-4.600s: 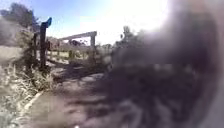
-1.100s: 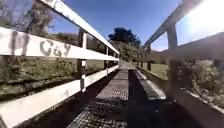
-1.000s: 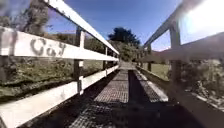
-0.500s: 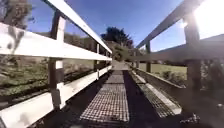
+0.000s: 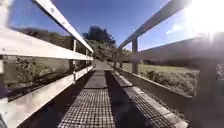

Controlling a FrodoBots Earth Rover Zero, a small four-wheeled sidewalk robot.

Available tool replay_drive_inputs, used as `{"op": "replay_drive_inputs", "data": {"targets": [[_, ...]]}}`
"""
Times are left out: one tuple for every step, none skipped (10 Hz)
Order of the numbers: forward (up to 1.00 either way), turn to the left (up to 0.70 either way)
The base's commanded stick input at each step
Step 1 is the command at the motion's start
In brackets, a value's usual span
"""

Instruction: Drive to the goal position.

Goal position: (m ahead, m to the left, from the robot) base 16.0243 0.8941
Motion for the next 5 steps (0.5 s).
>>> {"op": "replay_drive_inputs", "data": {"targets": [[1.0, 0.0], [1.0, 0.0], [1.0, 0.02], [1.0, 0.08], [1.0, 0.31]]}}
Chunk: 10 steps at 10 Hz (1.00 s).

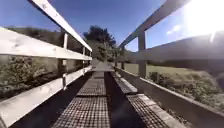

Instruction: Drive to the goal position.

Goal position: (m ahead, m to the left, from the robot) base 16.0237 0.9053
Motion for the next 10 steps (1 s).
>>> {"op": "replay_drive_inputs", "data": {"targets": [[1.0, 0.24], [1.0, 0.0], [1.0, 0.0], [1.0, 0.0], [1.0, 0.0], [1.0, 0.0], [1.0, 0.0], [1.0, 0.0], [1.0, 0.0], [1.0, 0.0]]}}
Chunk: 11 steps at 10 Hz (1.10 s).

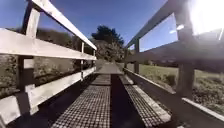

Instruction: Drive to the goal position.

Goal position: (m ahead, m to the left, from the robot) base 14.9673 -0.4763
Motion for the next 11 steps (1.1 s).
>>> {"op": "replay_drive_inputs", "data": {"targets": [[1.0, 0.0], [1.0, 0.0], [1.0, 0.0], [1.0, 0.0], [1.0, 0.0], [1.0, 0.0], [1.0, 0.0], [1.0, 0.0], [1.0, 0.0], [1.0, 0.0], [1.0, 0.0]]}}
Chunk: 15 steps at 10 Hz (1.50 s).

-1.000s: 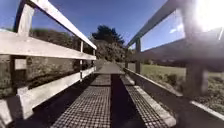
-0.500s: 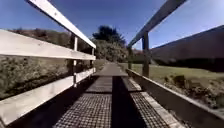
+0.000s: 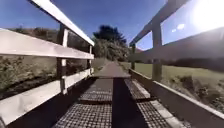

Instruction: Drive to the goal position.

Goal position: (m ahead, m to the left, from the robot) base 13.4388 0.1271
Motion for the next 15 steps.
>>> {"op": "replay_drive_inputs", "data": {"targets": [[1.0, 0.0], [1.0, 0.0], [1.0, 0.0], [1.0, 0.0], [1.0, 0.0], [1.0, 0.0], [1.0, 0.0], [1.0, 0.0], [1.0, 0.0], [1.0, 0.0], [1.0, 0.0], [1.0, 0.0], [1.0, 0.0], [1.0, 0.0], [1.0, 0.0]]}}
